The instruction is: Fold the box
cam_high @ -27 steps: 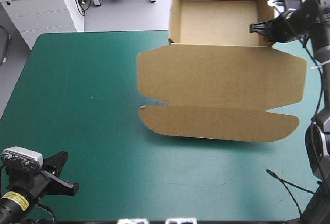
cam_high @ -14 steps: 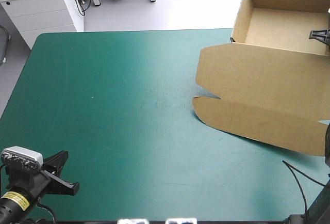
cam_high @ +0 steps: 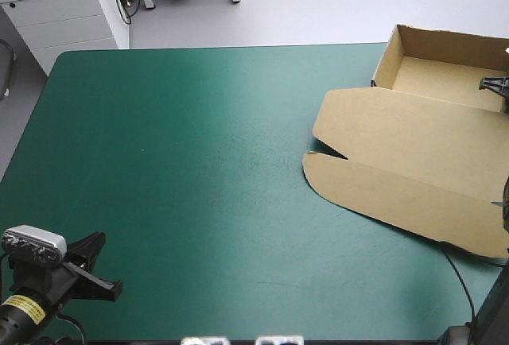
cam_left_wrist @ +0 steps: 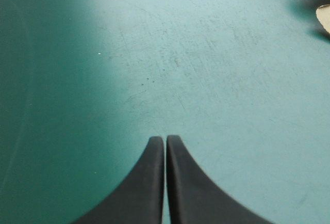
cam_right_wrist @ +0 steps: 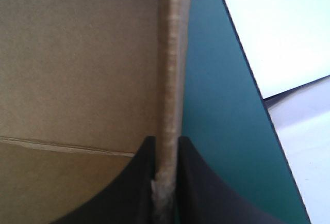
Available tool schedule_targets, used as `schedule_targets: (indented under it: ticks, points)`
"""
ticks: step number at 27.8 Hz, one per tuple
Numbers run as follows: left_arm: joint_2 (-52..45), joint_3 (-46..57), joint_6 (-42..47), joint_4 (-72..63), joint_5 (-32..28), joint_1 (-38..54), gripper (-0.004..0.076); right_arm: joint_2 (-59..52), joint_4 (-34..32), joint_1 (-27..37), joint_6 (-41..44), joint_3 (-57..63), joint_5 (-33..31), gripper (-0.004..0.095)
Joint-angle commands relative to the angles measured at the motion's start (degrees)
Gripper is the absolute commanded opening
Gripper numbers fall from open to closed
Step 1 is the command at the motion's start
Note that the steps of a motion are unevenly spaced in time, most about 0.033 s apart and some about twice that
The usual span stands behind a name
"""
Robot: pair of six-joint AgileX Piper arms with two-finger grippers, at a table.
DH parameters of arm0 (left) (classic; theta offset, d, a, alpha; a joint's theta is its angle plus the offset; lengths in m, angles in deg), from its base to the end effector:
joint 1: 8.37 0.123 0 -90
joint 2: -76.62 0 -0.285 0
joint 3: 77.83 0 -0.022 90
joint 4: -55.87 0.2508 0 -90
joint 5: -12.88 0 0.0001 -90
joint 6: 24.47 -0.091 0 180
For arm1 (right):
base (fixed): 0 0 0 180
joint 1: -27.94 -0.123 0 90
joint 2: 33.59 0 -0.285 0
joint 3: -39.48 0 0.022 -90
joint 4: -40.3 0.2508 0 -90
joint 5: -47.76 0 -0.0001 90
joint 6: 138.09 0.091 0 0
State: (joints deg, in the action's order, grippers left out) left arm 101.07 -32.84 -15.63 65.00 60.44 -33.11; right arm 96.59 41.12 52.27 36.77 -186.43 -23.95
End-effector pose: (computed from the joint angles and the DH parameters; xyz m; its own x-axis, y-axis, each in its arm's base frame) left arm 0.0484 -0.0106 0.3090 -0.4216 0.1437 -0.8953 0.3014 0.9534 0.0111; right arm 0.4271 -0.1918 0.3045 -0.8639 0.2972 -0.4067 0.3346 0.9421 -0.0223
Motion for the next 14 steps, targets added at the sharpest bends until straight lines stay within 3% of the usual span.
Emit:
schedule_targets:
  ticks: [1, 4, 7, 10, 12, 13, 14]
  points:
    - [0.61, -1.40, 0.64, 0.22, -4.02, 0.09, -0.0008, -3.88, 1.16, 0.35, -1.20, -1.74, 0.20, 0.0364]
    - [0.61, -1.40, 0.64, 0.22, -4.02, 0.09, -0.0008, -4.26, 0.98, 0.35, -0.63, -1.74, 0.20, 0.0648]
    - [0.61, -1.40, 0.64, 0.22, -3.95, 0.09, -0.0008, -6.28, 1.01, 0.35, -0.51, -1.74, 0.09, 0.0793]
    - [0.61, -1.40, 0.64, 0.22, -3.79, 0.09, -0.0008, -11.11, 1.83, 0.35, 0.22, -1.74, 0.09, 0.0774]
    - [0.61, -1.40, 0.64, 0.22, -3.79, 0.09, -0.0008, -14.85, 6.11, 0.35, 0.22, -1.74, 0.09, 0.0709]
    - [0.61, -1.40, 0.64, 0.22, -3.53, 0.09, -0.0008, -17.01, 10.32, 0.35, -0.42, -1.74, 0.19, 0.0664]
    - [0.61, -1.40, 0.64, 0.22, -2.73, 0.09, -0.0008, -20.51, 22.28, 0.19, -4.50, -1.74, 0.19, 0.0542]
